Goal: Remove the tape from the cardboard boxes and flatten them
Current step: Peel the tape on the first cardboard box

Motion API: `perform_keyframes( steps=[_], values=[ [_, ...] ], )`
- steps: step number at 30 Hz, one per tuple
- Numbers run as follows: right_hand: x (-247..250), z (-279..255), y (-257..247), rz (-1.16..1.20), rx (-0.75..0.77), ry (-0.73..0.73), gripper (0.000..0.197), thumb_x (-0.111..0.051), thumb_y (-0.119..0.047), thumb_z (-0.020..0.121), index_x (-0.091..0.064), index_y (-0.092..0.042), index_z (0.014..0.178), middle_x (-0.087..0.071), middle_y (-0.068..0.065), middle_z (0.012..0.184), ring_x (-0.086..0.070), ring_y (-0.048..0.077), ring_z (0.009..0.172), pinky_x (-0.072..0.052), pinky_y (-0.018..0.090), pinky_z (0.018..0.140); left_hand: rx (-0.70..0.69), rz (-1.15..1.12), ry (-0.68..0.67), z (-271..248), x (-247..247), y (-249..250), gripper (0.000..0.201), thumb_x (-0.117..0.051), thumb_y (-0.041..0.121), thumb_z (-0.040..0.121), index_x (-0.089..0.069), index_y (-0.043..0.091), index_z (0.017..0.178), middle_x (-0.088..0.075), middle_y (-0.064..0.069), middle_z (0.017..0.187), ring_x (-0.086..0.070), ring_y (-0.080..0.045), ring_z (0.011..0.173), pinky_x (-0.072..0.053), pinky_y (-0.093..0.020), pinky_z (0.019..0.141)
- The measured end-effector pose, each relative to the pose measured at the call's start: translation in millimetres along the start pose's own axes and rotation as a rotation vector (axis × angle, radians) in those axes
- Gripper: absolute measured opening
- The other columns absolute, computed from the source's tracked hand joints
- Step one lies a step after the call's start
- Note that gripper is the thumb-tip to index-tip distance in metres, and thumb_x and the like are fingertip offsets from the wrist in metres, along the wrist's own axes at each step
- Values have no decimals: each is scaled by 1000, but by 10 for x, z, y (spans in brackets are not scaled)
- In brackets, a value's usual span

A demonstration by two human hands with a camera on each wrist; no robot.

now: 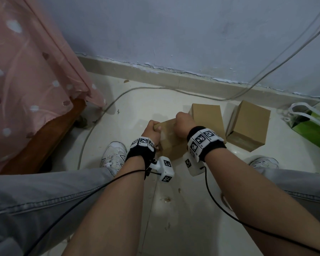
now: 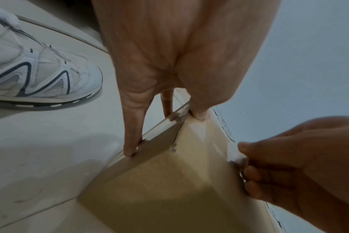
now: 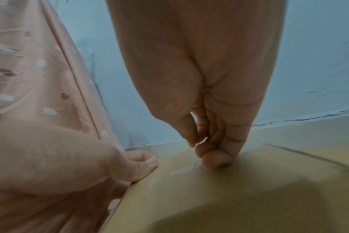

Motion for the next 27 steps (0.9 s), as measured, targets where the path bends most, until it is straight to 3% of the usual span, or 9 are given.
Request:
perform_keyframes(
  steps=[3, 6, 9, 13, 17, 19, 22, 24, 27],
  values=[
    [49, -23, 53, 52, -24, 62, 21, -44, 2, 95, -52, 4, 115, -58, 21, 116, -56, 30, 95, -43, 30, 75, -12, -11, -5, 16, 26, -29, 12, -41, 32, 102, -48, 30, 112, -61, -14, 103, -66, -42, 93, -58, -59, 75],
    [187, 5, 198, 145, -82, 148, 26, -46, 4, 92, -49, 3, 118, -57, 20, 115, -58, 32, 103, -47, 35, 79, -24, -3, -1, 114, 109, -159, 20, -43, 34, 99, -51, 49, 89, -63, -14, 105, -66, -40, 93, -57, -59, 80],
    [258, -13, 350, 228, -122, 147, 13, -53, 3, 88, -53, -4, 99, -60, 18, 108, -60, 32, 101, -49, 36, 75, -11, -25, -5, 172, 173, -253, 27, -44, 31, 99, -54, 49, 82, -64, -13, 107, -65, -40, 94, -57, -61, 76],
    [206, -80, 341, 519, -158, 107, 29, -65, 6, 77, -42, -12, 72, -60, 16, 89, -65, 32, 82, -59, 51, 78, -61, 33, 79, 53, 253, -183, 24, -36, 21, 102, -55, 36, 107, -62, -10, 114, -61, -35, 99, -55, -54, 87],
    [250, -99, 227, 552, -96, 222, 27, -54, 7, 78, -37, -15, 73, -58, 16, 96, -62, 35, 88, -58, 53, 76, -167, 194, 146, -77, 186, 11, 48, -40, 8, 95, -50, 26, 138, -48, -16, 139, -52, -37, 121, -43, -30, 98],
    [331, -91, 221, 497, -93, 290, 27, -59, 3, 77, -39, -15, 75, -59, 15, 97, -61, 32, 89, -58, 51, 74, -95, 307, 92, -168, 91, 132, 72, -59, 35, 91, -24, 30, 153, -18, -18, 154, -31, -38, 139, -32, -39, 112],
    [408, -79, 295, 600, -126, 298, 24, -62, 7, 77, -49, -10, 88, -59, 16, 100, -66, 32, 84, -61, 47, 69, -147, 618, 77, -172, 40, 211, 132, -79, 69, 56, 3, 34, 153, 15, -4, 159, 9, -31, 150, -8, -59, 118],
    [391, -107, 316, 805, -141, 208, 34, -64, 13, 76, -52, -10, 99, -62, 20, 101, -71, 33, 76, -62, 44, 63, -269, 810, 102, -132, 16, 241, 138, -85, 64, 48, -1, 30, 152, 7, 0, 159, 10, -29, 149, -3, -68, 115],
    [307, -143, 283, 893, -109, 116, 31, -61, 14, 77, -62, -2, 104, -69, 26, 92, -72, 35, 79, -62, 45, 71, -360, 902, 73, -106, -67, 276, 127, -86, 53, 51, -8, 29, 149, -17, 0, 153, -12, -27, 146, -12, -77, 106]
  ],
)
Point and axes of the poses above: each hand's wrist, its own z-axis towards the middle knuckle, its own x-axis out of the back of the hand, y = z × x, the point moved 2 cm from there along z, towards the middle knuckle
